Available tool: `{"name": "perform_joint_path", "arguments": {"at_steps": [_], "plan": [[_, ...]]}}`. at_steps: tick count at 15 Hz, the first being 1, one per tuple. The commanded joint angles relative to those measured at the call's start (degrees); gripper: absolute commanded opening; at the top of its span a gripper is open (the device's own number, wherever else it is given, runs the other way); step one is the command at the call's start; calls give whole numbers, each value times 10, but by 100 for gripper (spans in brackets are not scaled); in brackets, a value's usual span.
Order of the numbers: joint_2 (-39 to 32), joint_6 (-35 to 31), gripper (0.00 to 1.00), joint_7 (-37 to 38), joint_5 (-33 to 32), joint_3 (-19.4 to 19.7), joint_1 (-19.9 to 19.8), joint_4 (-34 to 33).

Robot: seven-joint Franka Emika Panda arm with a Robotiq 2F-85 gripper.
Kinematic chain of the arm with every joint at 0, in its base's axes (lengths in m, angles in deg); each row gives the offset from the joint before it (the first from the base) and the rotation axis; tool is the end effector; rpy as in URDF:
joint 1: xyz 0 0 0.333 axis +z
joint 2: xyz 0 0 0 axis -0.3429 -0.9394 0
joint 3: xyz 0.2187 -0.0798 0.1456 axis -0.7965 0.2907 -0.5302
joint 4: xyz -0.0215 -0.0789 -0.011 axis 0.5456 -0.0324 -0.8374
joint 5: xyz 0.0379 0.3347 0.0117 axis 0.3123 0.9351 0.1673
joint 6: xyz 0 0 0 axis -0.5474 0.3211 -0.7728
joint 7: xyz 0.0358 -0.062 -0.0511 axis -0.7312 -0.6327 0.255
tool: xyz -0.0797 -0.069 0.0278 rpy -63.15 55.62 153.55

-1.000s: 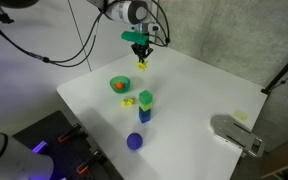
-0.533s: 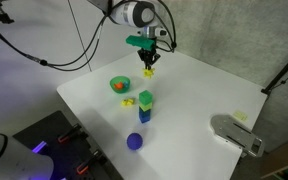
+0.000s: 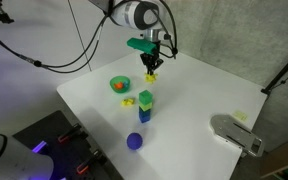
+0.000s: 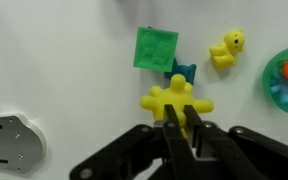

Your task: Place the round yellow toy on top of the stack

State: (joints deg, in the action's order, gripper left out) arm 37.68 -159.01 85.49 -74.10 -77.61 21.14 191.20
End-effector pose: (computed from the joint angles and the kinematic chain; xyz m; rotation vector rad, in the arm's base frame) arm 0.5643 -0.0240 0.3245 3.0618 -0.0289 -0.1409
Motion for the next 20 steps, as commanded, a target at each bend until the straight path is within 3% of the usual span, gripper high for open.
{"name": "perform_joint_path", "arguments": {"at_steps": [1, 8, 9, 20], "plan": [[4, 2, 14, 2, -2, -7, -6, 4], [11, 2, 14, 2, -2, -7, -6, 14], [11, 2, 4, 2, -2, -7, -6, 14], [57, -22, 5, 10, -20, 3, -11, 69]]}}
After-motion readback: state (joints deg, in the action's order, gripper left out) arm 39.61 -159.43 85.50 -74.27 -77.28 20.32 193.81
